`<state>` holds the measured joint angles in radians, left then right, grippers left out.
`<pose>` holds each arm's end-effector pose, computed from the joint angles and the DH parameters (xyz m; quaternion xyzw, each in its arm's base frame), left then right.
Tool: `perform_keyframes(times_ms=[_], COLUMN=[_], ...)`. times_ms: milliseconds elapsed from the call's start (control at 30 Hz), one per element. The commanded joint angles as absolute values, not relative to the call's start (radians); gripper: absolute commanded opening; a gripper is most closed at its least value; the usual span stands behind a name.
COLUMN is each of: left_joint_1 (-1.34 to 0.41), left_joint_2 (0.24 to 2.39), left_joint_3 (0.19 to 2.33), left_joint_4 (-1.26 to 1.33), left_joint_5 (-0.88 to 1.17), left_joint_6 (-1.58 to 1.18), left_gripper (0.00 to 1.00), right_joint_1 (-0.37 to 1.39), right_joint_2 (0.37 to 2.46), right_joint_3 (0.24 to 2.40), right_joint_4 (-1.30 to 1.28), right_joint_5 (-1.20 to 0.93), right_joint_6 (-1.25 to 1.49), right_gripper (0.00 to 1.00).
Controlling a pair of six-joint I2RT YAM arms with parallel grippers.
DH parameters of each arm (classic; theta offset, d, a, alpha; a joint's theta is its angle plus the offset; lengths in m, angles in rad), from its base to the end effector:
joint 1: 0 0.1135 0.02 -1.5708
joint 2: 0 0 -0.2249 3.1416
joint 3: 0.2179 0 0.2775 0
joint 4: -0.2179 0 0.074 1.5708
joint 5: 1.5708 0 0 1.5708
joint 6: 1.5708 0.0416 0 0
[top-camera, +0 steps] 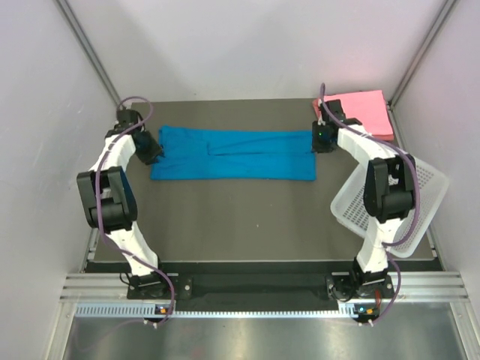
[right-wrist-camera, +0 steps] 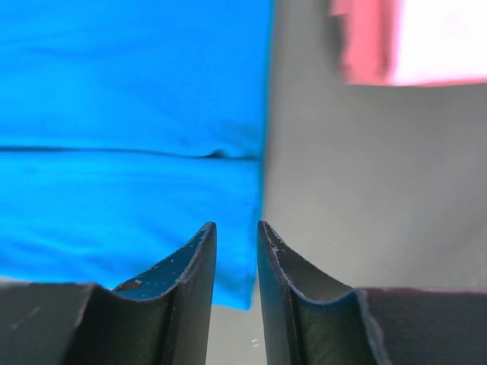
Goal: Fold and stack the t-shirts
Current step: Fold the tshirt
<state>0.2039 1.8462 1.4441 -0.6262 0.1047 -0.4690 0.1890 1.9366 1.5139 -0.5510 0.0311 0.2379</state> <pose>0.4058 0.0795 0.1803 -0.3044 0.9128 -0.0853 0.2586 0.4296 0.0809 0.1715 0.0279 0.9553 0.0478 0.2906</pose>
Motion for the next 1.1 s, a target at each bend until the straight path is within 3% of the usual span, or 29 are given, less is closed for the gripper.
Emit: perform_keyframes(times_ms=[0,433,833,1067], left_joint_1=[0.178,0.175,0.176,0.175], left_joint_2=[1.877,2.152,2.204,2.108], left_joint_3=[1.462,1.609,1.813,1.821], left_joint_4=[-0.513,-0.558,-0.672,-0.738], left_joint_5=[0.291,0.130,0.038,-0.046], left_joint_6=[-0.474,-0.494,-0.437,-0.416], left_gripper=[0.37,0.37,0.39,0.40], right_joint_1=[0.233,0.307,0.351,0.390], right_joint_2=[1.894,1.901,1.778,1.732], right_joint_3=[1.499,1.295,1.141,1.146], right_joint_4=[-0.562,-0.477,-0.449,-0.503], right_joint_5=[-0.031,0.084,0.130,0.153], right_joint_6=[0.218,0.224,0.278,0.321], right_gripper=[0.28,0.23,0.21,0.22])
